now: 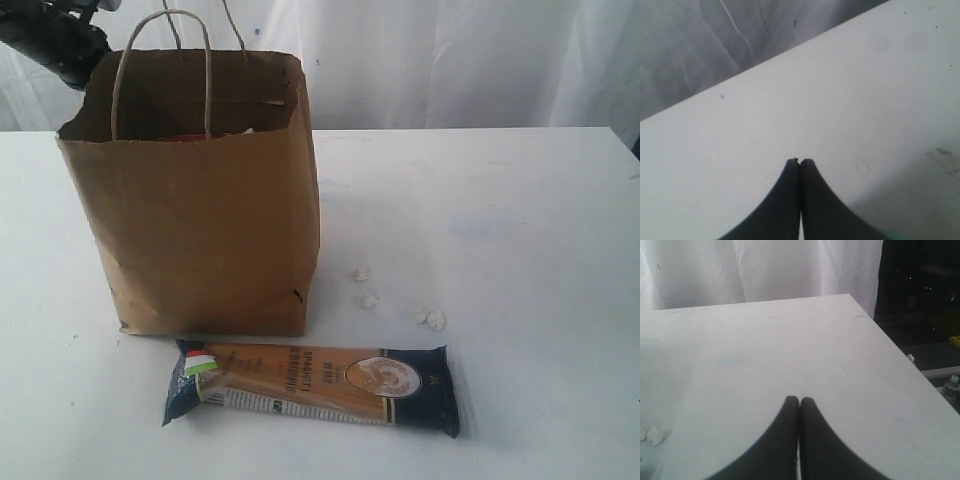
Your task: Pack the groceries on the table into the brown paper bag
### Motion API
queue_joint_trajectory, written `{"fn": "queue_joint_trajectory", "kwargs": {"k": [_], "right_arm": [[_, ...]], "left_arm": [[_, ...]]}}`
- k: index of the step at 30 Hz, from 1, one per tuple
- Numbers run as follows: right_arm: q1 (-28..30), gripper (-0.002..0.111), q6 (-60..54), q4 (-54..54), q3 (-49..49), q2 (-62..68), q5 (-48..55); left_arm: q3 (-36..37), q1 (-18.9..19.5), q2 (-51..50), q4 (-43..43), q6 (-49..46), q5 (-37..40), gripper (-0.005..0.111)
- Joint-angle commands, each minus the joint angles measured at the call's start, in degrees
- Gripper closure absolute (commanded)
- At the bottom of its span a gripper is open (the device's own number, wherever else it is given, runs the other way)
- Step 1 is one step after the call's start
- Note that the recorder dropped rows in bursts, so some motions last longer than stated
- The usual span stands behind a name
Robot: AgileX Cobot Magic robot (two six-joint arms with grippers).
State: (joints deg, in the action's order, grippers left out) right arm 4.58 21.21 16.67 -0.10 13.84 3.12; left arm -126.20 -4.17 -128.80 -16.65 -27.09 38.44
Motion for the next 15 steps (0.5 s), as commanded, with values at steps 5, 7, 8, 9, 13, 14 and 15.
{"fn": "queue_joint_trajectory", "kwargs": {"k": [5, 7, 8, 9, 13, 14, 15], "right_arm": [[0.01, 0.108, -0.48, -0.06, 0.1, -0.3, 0.06], [0.01, 0.108, -0.48, -0.06, 0.1, -0.3, 0.06], [0.01, 0.108, -0.48, -0.06, 0.1, -0.3, 0.06], [0.01, 0.108, -0.48, -0.06, 0.1, -0.3, 0.06], [0.01, 0.108, -0.48, -0.06, 0.1, -0.3, 0.06], [0.01, 0.108, -0.48, -0.06, 0.1, -0.3, 0.06], [0.01, 0.108, -0.48, -0.06, 0.1, -0.3, 0.06]], "left_arm": [[-0.59, 0.1, -0.79, -2.13, -3.8, -1.77, 0.107], [-0.59, 0.1, -0.79, -2.13, -3.8, -0.46, 0.107], [-0.59, 0.1, -0.79, -2.13, -3.8, 1.12, 0.107], [-0.59, 0.1, -0.79, -2.13, -3.8, 3.2, 0.107], [-0.59, 0.1, -0.79, 1.6, -3.67, 11.72, 0.107], [-0.59, 0.1, -0.79, 3.06, -2.97, 13.33, 0.107], [-0.59, 0.1, -0.79, 4.29, -2.03, 14.4, 0.107]]}}
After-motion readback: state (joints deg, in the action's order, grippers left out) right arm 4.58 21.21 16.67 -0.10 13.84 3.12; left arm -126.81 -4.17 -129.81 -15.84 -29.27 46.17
